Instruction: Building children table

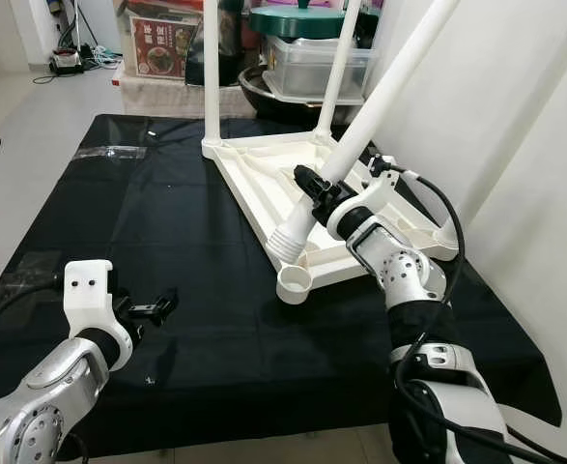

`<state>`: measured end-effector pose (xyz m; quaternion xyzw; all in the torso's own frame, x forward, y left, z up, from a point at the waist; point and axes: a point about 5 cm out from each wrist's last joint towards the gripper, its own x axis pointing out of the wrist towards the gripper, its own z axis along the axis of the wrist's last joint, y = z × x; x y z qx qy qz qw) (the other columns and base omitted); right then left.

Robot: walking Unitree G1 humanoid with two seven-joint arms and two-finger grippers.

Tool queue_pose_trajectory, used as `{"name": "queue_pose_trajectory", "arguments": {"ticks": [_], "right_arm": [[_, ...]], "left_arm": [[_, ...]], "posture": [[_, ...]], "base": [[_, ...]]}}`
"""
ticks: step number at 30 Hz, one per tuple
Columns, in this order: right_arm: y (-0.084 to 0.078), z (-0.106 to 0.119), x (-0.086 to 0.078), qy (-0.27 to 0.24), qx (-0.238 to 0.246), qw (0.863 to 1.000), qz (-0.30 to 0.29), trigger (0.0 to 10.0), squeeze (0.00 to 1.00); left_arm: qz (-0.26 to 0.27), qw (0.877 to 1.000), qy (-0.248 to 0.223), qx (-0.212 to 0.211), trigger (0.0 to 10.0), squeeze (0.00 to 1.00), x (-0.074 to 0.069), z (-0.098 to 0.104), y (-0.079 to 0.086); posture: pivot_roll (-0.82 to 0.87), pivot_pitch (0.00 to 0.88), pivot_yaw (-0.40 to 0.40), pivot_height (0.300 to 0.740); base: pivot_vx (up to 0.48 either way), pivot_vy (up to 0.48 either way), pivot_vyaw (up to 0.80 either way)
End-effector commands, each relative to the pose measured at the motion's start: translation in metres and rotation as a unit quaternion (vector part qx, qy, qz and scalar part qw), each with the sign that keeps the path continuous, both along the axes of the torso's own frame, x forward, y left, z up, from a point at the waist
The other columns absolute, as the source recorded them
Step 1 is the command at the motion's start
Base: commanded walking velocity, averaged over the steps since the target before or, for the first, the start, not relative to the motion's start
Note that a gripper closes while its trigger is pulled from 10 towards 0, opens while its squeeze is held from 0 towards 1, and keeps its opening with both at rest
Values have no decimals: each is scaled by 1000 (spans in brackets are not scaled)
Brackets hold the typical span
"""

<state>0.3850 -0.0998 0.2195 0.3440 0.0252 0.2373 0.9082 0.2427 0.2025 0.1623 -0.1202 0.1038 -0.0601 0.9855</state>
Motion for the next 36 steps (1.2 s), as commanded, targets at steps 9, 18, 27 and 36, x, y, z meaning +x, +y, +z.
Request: {"name": "queue_pose_trajectory", "arguments": {"ticks": [9,18,27,36], "right_arm": [[5,6,-8,-167,-210,963,-3,10000,0],[22,-16,-19,-224,-281,933,21,10000,0],[31,-43,-29,-241,-321,916,24,10000,0],[37,-63,-42,-329,-387,861,-1,10000,0]], "left_arm": [[-54,998,-8,2,10000,0,-13,-8,-10],[-34,999,-3,9,10000,0,-16,-16,-3],[-18,1000,-2,5,10000,0,-21,-21,4],[-1,1000,-14,3,10000,0,-20,-21,9]], "posture": [[92,0,-101,740],[123,0,-121,740],[149,0,-130,740],[160,0,-130,740]], "base": [[0,0,0],[0,0,0],[0,0,0],[0,0,0]]}}
